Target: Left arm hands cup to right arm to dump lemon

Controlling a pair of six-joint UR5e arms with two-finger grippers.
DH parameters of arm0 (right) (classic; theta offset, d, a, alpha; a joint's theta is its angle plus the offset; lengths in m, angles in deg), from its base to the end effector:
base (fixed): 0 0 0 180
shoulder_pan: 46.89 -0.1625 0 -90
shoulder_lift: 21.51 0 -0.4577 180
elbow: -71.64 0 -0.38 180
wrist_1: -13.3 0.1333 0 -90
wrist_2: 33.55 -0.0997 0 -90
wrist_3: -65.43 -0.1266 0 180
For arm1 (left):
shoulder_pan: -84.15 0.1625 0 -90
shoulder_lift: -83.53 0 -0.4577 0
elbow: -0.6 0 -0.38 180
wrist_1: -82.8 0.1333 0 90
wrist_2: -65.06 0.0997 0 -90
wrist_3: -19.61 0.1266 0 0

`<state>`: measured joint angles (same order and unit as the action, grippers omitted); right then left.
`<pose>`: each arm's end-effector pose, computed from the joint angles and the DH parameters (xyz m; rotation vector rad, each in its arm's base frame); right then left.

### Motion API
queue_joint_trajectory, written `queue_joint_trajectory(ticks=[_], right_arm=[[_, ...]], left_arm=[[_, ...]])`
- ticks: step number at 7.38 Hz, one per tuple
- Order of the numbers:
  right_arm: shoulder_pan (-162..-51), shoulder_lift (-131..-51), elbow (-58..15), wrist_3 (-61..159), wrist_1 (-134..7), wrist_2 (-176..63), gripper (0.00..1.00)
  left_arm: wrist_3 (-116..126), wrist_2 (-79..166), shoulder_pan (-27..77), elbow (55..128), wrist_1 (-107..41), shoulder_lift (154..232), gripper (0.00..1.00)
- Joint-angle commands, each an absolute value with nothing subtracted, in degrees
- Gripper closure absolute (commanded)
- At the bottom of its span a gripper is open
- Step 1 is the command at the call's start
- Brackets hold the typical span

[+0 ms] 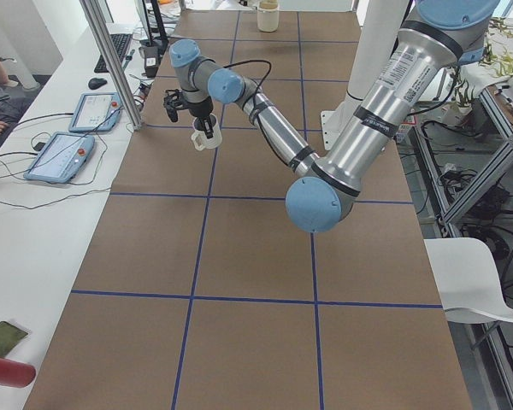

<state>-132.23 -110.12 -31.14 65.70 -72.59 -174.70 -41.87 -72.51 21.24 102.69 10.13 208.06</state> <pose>-0.0060 -0.5003 0.5712 0.2637 -0.8969 -0.2221 0.2601 -0.5961 0.2891 -0.2230 0.9201 -0.3429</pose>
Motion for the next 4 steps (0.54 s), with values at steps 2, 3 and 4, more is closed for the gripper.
queue_joint_trajectory(ticks=[2, 3, 4], right_arm=[[-125.92, -103.79, -31.53, 64.38, -68.71, -174.17, 0.01], [-122.94, -101.42, -31.63, 57.76, -65.05, -171.13, 0.01], [-117.0, -101.14, -31.97, 46.12, -56.05, -162.39, 0.01]], left_arm=[[-55.85, -72.32, 27.97, 97.11, 9.59, 218.25, 1.0], [-58.59, -72.23, 29.3, 96.32, 8.72, 219.49, 1.0], [-61.75, -72.14, 30.7, 96.14, 6.28, 219.41, 1.0]])
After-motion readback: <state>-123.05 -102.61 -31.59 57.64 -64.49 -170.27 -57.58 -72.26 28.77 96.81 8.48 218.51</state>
